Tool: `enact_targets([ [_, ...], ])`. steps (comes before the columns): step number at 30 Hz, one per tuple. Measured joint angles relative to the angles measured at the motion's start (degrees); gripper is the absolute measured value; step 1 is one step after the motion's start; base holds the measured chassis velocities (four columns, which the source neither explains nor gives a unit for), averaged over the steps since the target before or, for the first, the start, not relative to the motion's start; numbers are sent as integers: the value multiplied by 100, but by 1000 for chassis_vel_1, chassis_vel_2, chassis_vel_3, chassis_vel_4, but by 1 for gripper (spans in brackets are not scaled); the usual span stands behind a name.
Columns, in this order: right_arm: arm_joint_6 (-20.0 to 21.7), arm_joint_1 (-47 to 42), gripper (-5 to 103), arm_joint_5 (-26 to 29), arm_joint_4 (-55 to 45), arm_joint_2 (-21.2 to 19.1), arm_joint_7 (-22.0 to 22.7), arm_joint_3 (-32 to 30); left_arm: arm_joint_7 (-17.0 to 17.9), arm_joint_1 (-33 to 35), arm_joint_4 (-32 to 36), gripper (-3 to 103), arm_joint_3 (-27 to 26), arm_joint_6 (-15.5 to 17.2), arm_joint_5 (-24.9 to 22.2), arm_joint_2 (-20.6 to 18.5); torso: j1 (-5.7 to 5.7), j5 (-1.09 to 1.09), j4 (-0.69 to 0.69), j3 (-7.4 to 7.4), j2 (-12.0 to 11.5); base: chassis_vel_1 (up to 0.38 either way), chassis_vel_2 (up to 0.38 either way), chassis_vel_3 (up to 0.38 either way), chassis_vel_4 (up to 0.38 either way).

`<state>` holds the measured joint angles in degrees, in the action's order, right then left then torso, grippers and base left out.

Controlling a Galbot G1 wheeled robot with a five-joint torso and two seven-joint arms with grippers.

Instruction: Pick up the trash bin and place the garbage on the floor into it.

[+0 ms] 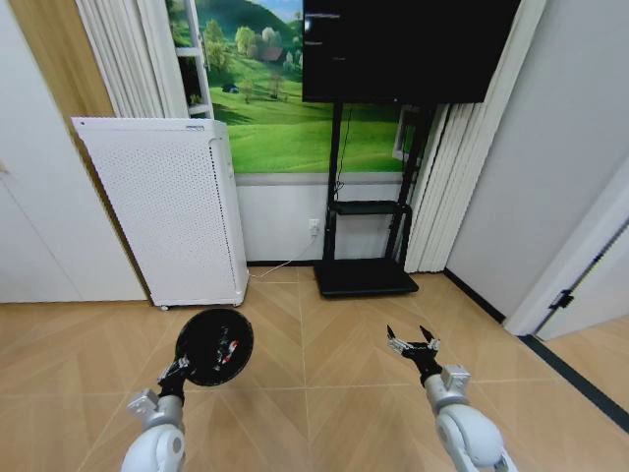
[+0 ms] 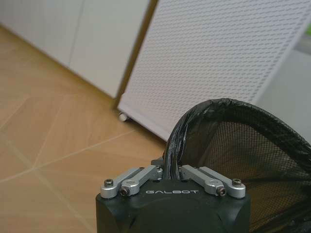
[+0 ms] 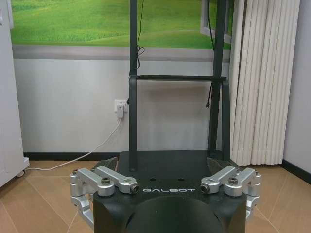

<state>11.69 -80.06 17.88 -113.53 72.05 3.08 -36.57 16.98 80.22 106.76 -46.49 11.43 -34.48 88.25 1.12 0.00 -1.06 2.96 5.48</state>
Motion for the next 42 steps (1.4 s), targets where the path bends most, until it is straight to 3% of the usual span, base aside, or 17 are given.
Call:
enact_targets([
  [2,7,45,100,-11,66,-31,0,9,526,-38,-204,3,-6,2,-452,7,0,0,-1,0,-1,0,0,0,0],
  [3,7,45,100,-11,66,-31,0,9,526,-38,-204,3,-6,2,-452,7,0,0,-1,0,-1,0,0,0,0],
  [10,4,72,100,-13,172,-101,0,27,1173,-235,-598,3,-61,33,-1877,-88,0,0,-2,0,-1,0,0,0,0],
  [13,2,72,100,-14,180,-103,-1,33,1236,-247,-597,3,-61,42,-2017,-87,0,0,-2,0,-1,0,0,0,0],
  [16,-28,96,100,-47,250,-114,-3,41,1849,-322,-470,3,-51,113,-2730,-90,0,1,-1,0,-1,0,0,0,0],
  [20,-50,103,100,-62,280,-118,-4,40,2261,-375,-448,3,-48,99,-2858,-85,0,0,-1,0,-1,0,0,0,0],
  [23,-100,91,100,-91,321,-118,-7,25,2870,-481,-420,3,-46,37,-2893,-108,0,0,0,0,-1,0,0,0,0],
  [26,-134,73,100,-120,348,-108,-16,15,3047,-536,-394,3,-46,30,-2818,-131,0,-1,-1,0,-1,0,0,0,0],
  [34,-174,68,100,-176,370,-59,-30,31,3213,-700,-447,3,-49,42,-2529,-206,0,0,-1,0,-1,0,0,0,0],
  [42,-191,88,100,-223,375,-45,-66,72,3236,-1007,-798,3,-98,91,-2755,-277,0,-1,-1,0,-1,0,0,0,0],
])
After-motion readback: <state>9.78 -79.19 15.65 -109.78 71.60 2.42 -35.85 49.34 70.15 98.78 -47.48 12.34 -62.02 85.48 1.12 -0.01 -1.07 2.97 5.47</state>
